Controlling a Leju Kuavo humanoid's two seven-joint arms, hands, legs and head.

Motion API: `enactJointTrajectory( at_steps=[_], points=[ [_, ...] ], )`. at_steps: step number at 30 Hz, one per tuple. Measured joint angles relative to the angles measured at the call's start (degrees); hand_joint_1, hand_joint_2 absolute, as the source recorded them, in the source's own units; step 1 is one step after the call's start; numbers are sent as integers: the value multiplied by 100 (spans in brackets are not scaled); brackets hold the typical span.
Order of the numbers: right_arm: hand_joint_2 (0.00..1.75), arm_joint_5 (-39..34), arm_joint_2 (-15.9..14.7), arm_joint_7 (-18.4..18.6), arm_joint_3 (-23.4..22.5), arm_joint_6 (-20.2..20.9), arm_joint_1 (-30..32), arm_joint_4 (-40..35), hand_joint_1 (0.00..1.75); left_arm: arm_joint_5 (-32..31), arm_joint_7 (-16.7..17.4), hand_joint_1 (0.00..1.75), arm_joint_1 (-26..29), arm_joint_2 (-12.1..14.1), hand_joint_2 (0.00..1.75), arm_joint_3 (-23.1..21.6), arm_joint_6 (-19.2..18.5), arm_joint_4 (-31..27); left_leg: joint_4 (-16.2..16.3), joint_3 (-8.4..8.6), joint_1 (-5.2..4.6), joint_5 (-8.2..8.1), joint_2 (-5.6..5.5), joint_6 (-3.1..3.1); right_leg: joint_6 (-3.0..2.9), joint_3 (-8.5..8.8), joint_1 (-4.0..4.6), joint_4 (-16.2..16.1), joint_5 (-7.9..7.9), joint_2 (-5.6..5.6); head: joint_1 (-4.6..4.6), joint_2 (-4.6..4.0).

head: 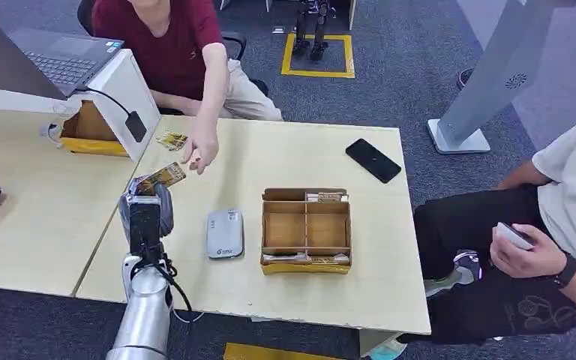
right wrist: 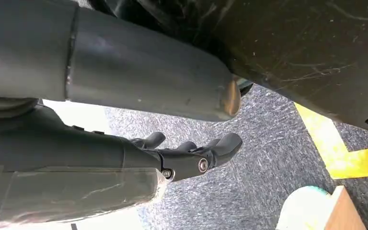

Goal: Pass the card to the sensor for recognition and then transmit it.

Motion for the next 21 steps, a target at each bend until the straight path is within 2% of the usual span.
enactJointTrajectory(
  at_steps=[17, 18, 21],
  points=[
    [0, 2, 2, 28, -2, -9, -2, -7, 0, 18, 0, 175, -18, -2, 175, -70, 0, -11, 0, 0, 0, 0, 5, 0, 0, -3, 0, 0, 0, 5, 0, 0],
    [0, 2, 4, 28, -2, -11, -1, -7, 0, 20, 0, 0, -18, -2, 175, -72, 0, -11, 0, 0, 0, 0, 6, 0, 0, -3, 0, 0, 0, 5, 0, 0],
    [0, 2, 4, 28, -2, -17, 0, -7, 0, 28, -46, 0, -19, -2, 175, -74, 0, -11, 0, -1, 0, 0, 7, 0, 0, -4, 0, 0, 0, 5, 0, 0]
  ],
)
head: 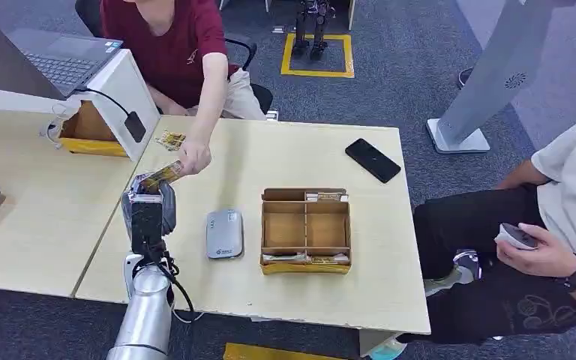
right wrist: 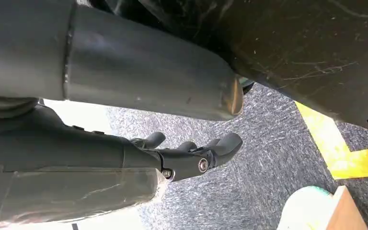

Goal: Pass the card to the sensor for recognition and then transmit it.

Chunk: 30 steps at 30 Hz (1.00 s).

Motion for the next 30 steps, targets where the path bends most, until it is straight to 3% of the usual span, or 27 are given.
enactJointTrajectory(
  at_steps=[3, 6, 8, 9, 14, 19, 20, 24, 26, 28, 30],
  points=[
    [0, -4, 0, 0, -2, -17, 1, 0, 0, 85, 36, 0, -1, 0, 175, -7, -54, 0, 0, 1, 0, 0, 0, 0, 0, -1, 0, 0, 0, 0, -2, 0],
    [0, -31, 0, 17, -35, -83, 10, 0, 0, 394, 591, 0, -23, -2, 175, -74, -125, 18, 0, 0, 0, 0, 0, 0, -1, -3, 0, 0, 1, 0, 0, 0],
    [0, -90, 0, 35, -90, -105, 12, 0, 0, 678, 991, 0, -66, -11, 175, -158, -397, 68, 1, -1, 0, 0, -1, 0, -1, -3, 0, 0, 1, 0, 0, 0],
    [0, -120, 4, 46, -129, -123, 13, 0, 0, 779, 1006, 0, -86, -15, 175, -208, -686, 118, 1, -1, -1, 1, -2, 2, -1, -2, -1, 0, 1, -1, 0, 0],
    [0, -293, 31, 59, -376, -205, 27, 0, 0, 962, 597, 0, -37, -11, 175, -794, -2265, 269, 0, -9, -3, 1, -1, 4, 3, -2, -3, 0, 6, 2, 0, 0],
    [0, -385, 33, 88, -608, -258, 52, 0, 0, 1060, 269, 0, 552, 129, 175, -1620, -2890, 72, 0, -14, -4, -1, -1, 5, 5, -10, -3, -2, 2, 0, 0, 0],
    [0, -407, 33, 109, -652, -275, 57, 0, 0, 801, 168, 0, 728, 155, 175, -1867, -2830, -49, 0, -14, -4, -2, -1, 4, 5, -11, -3, -3, 2, 0, 0, 0],
    [0, -437, 33, 133, -818, -326, 71, 0, 0, -806, 114, 0, 1230, 317, 175, -3052, -1721, -394, 0, -27, -3, -4, -9, 6, 5, -19, -3, -4, 1, -9, 2, 0],
    [0, -428, 35, 133, -885, -343, 79, -7, 0, -1743, 414, 0, 1347, 389, 175, -3577, -973, -535, 0, -24, -5, -4, -8, 6, 6, -18, -5, -4, 2, -9, -2, 0],
    [0, -380, 35, 133, -953, -358, 81, -13, 0, -3060, 785, 0, 1318, 492, 175, -4200, -207, -566, 1, -35, -4, -1, -15, 9, 7, -21, -5, -3, 3, -16, 0, 0],
    [0, -352, 35, 133, -995, -361, 79, -17, 0, -3714, 1126, 0, 1196, 568, 175, -4663, 294, -557, 0, -31, -5, 1, -20, 6, 6, -19, -5, -3, 4, -24, 2, 0]
  ],
)
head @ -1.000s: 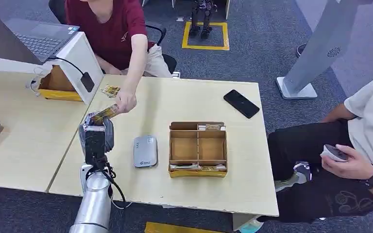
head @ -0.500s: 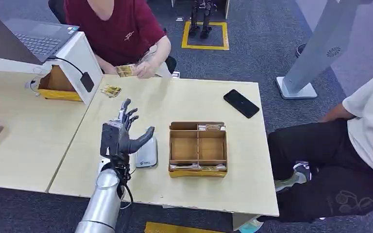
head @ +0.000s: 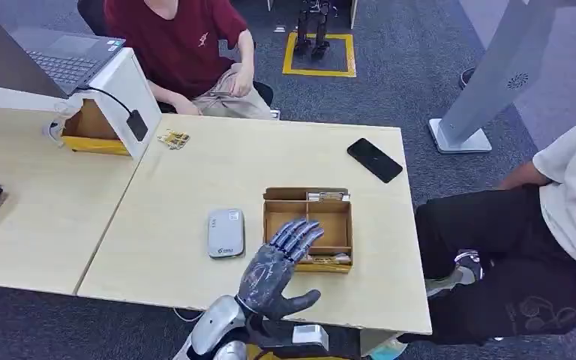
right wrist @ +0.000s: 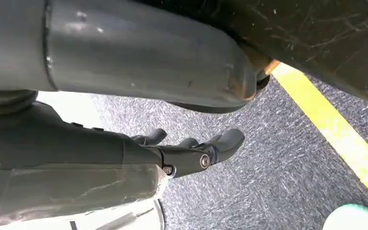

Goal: Pass the card to the sensor for recognition and then transmit it.

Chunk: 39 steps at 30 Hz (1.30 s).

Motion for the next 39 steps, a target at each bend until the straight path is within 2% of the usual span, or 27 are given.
enactJointTrajectory(
  at_steps=[2, 4, 8, 13, 14, 15, 18, 20, 23, 26, 29, 33, 39],
  points=[
    [0, 54, 0, 0, -37, -2, -1, -2, 0, -655, 446, 0, -134, 78, 175, -348, 374, 74, 0, 0, 0, 3, 1, 0, -3, -1, 0, 0, 3, 0, -2, 0],
    [0, 98, 0, 0, -68, 0, -4, -2, 0, -941, 693, 0, -272, 133, 175, -660, 552, 250, 0, 0, 0, 4, -1, 0, -3, 1, 0, 0, 3, -1, 0, 0],
    [0, 116, 0, 0, -129, 0, -4, -2, 0, -952, 767, 0, -390, 183, 175, -958, 633, 422, 0, 0, 1, 4, 0, -1, -3, 0, 1, 1, 3, 0, 0, 0],
    [0, 144, 2, -2, -160, 0, -5, -2, 0, -1014, 830, 0, -459, 201, 175, -1105, 653, 533, -1, -3, 1, 4, -1, -1, -3, -2, 1, 1, 2, -1, -2, 0],
    [0, 183, 2, -2, -162, 0, -5, -2, 0, -1206, 996, 0, -474, 203, 175, -1116, 700, 557, 0, -2, 0, 4, -1, -1, -3, -4, 0, 1, 2, -1, 0, 0],
    [0, 210, 2, -4, -162, 2, -5, -2, 0, -1406, 1367, 0, -521, 220, 175, -1148, 809, 616, 0, -2, 0, 4, -1, -1, -3, -5, 0, 1, 2, -1, -2, 0],
    [0, 317, 7, -7, -170, 13, -15, -2, 0, -1632, 2941, 0, -803, 306, 175, -1707, 1053, 927, 0, -3, 0, 4, -3, -1, -3, -3, 0, 1, 3, -1, -2, 0],
    [0, 339, 11, -13, -186, 20, -16, -2, 0, -1649, 3309, 0, -903, 332, 175, -1934, 1120, 1115, 0, -1, 0, 4, -1, -1, -3, -3, 0, 1, 3, 0, 0, 0],
    [0, 363, 15, -26, -221, 46, -17, -2, 0, -1656, 3339, 0, -975, 325, 175, -2030, 1131, 1455, 0, -2, 0, 5, -1, -1, -3, -4, 0, 1, 3, 0, -2, 0],
    [0, 374, 26, -52, -267, 57, -18, -2, 0, -1658, 3683, 0, -1077, 319, 175, -2039, 1131, 1815, 0, -2, 0, 5, 0, -1, -3, -4, 0, 1, 3, 2, 0, 0],
    [0, 382, 31, -74, -295, 63, -17, -2, 0, -1654, 3822, 0, -1144, 323, 175, -2036, 1134, 2149, 0, -2, 1, 4, -1, -1, -3, -5, 1, 1, 3, 1, -2, 0],
    [0, 391, 33, -83, -315, 70, -19, -2, 0, -1654, 3811, 0, -1182, 317, 175, -2012, 1136, 2498, 0, -2, 1, 5, -1, -1, -3, -5, 1, 1, 3, 2, -2, 0],
    [0, 391, 39, -83, -319, 70, -20, -2, 0, -1654, 3774, 0, -1183, 282, 175, -1982, 1138, 2703, 0, -4, 0, 5, -1, -1, -3, -4, 0, 1, 3, 2, 0, 0]
  ],
)
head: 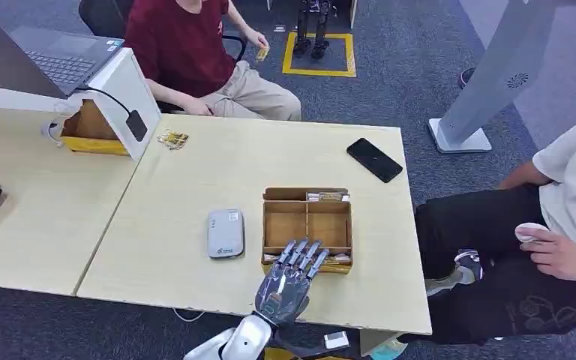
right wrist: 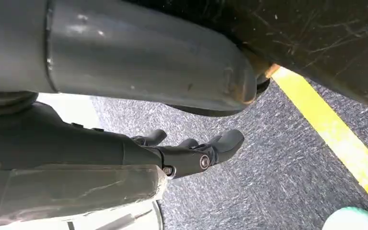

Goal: Pass the card to the sensor for recognition and then transmit it.

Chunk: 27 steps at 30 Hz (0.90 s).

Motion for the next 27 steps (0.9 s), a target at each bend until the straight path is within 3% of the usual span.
enactJointTrajectory(
  at_steps=[10, 19, 24, 27],
  points=[
    [0, 7, 2, -22, -37, 4, 1, 0, 0, 0, 131, 0, -16, -4, 175, 144, 0, 155, 0, 1, 1, 0, 0, -1, 0, 0, 1, 0, 0, 0, 0, 0],
    [0, 7, 2, -26, -77, 7, 1, 0, 0, 0, 17, 0, -21, -2, 175, 459, 2, 155, 0, 0, 0, 1, 0, -1, 0, 0, 0, 1, 0, 0, -2, 0],
    [0, 7, 2, -26, -77, 11, 0, 0, 0, 0, 238, 0, -48, 4, 175, 558, 4, 151, 0, 0, 0, 1, 0, -1, 0, 0, 0, 1, 0, 0, 0, 0],
    [0, 7, 2, -26, -77, 17, 0, 0, 0, 0, 81, 0, -62, 13, 175, 795, 5, 53, 0, 1, 0, 1, 0, -1, 0, 0, 0, 1, 1, 0, -2, 0]
  ],
)
